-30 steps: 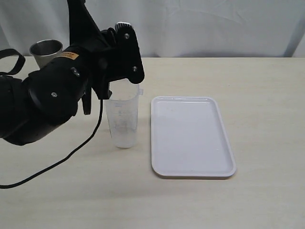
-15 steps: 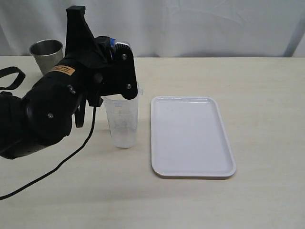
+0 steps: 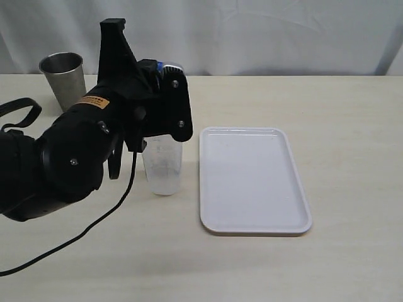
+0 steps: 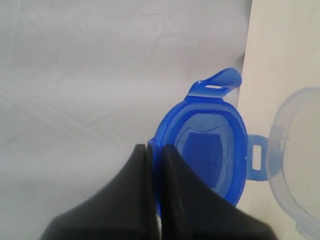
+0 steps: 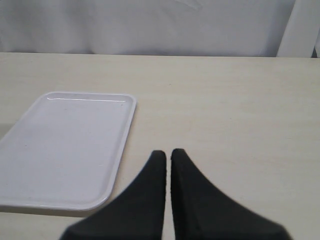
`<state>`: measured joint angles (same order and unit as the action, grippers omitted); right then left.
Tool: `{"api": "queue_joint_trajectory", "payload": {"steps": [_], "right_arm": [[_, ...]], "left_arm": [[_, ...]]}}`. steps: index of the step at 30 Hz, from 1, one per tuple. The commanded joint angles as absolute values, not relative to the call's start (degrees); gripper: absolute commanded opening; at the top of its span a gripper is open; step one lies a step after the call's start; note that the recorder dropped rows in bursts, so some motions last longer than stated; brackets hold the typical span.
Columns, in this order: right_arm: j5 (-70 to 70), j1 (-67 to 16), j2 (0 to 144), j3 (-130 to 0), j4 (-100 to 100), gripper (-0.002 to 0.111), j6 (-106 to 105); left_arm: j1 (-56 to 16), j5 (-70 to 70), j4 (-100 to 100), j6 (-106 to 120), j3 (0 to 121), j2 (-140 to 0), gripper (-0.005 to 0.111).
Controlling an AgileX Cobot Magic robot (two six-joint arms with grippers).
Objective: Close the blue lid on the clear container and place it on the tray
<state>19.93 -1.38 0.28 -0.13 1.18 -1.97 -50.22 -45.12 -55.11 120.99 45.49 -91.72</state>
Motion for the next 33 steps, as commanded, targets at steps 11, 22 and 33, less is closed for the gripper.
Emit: {"api": "queue_joint_trajectory", "payload": {"steps": [11,22,33], "right_arm": [[19.7,-1.5,0.0,0.0,1.2,0.004,-2.2],[19.7,-1.5,0.0,0.0,1.2,0.004,-2.2],[19.7,-1.5,0.0,0.0,1.2,0.004,-2.2]], "left_arm": [[-50.6,-42.2,-55.7,121.6,45.4,-91.7,0.000],[-50.6,-43.0,-51.5,117.4,45.4,-91.7,0.000],[-50.6,-43.4,-52.0,118.9,45.4,-91.7,0.000]]}}
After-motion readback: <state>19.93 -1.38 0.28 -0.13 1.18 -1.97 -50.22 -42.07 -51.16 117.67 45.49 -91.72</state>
